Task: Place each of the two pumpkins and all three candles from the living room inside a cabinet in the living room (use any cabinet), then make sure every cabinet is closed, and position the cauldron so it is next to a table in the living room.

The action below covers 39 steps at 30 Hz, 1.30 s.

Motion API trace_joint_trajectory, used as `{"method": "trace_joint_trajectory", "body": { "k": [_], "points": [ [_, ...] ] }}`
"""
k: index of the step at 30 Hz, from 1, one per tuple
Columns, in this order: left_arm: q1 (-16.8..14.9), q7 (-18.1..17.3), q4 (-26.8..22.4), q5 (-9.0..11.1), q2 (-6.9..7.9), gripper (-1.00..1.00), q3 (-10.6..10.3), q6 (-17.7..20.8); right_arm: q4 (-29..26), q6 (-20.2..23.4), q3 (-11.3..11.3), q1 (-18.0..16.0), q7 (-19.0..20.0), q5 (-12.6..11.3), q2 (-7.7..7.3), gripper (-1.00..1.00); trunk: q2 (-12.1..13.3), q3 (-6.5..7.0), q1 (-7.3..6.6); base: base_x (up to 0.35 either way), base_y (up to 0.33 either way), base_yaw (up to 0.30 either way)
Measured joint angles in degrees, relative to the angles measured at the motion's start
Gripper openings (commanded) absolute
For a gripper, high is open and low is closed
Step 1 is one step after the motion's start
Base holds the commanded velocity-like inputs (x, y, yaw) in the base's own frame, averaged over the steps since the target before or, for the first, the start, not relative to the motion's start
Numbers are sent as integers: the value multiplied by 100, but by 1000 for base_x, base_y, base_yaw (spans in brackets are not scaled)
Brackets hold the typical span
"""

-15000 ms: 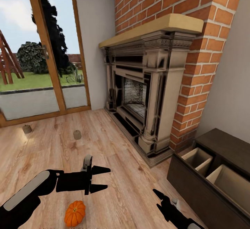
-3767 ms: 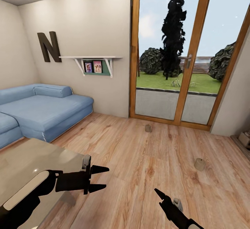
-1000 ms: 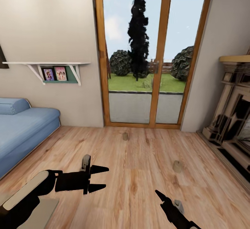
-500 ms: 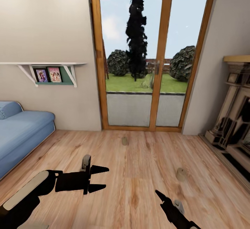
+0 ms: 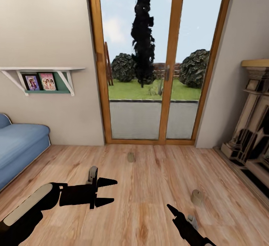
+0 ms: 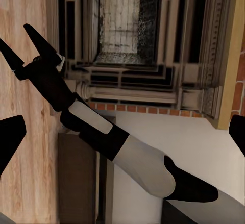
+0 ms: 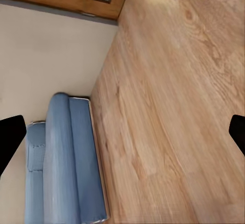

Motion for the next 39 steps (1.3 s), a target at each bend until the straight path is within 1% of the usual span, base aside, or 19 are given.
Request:
{"method": "trace_joint_trajectory", "body": {
  "k": [7, 28, 32, 34, 37, 38, 39],
  "points": [
    [-1, 0, 0, 0, -2, 100, -1, 0, 0, -5, 1, 0, 0, 0, 0, 100, 0, 12, 0, 334, 0, -203],
    [-1, 8, 1, 0, -2, 100, 5, -4, 8, -15, 0, 0, -6, -7, -9, 100, 0, 70, 0, 334, 0, -266],
    [-1, 46, 44, -11, 17, 100, 16, -13, 15, -249, -7, 0, -13, -8, -9, 100, 0, 81, 0, 315, 0, -271],
    [-1, 64, 110, -17, 34, 100, 59, -15, 16, -295, -9, 1, -27, -12, -9, 100, 0, 86, 0, 292, 0, -271],
    [-2, 87, 416, -31, 71, 100, 216, -22, 16, -379, -15, 1, -140, -17, -12, 100, 0, 94, 1, 273, 0, -271],
    [-5, 92, 592, -56, 92, 100, 285, -23, 16, -406, -15, 1, -192, -19, -15, 100, 0, 97, 1, 252, 0, -271],
    [-8, 93, 760, -160, 121, 100, 371, -20, 17, -425, -15, 1, -228, -19, -16, 100, 0, 100, 1, 244, 0, -271]
  ]
}}
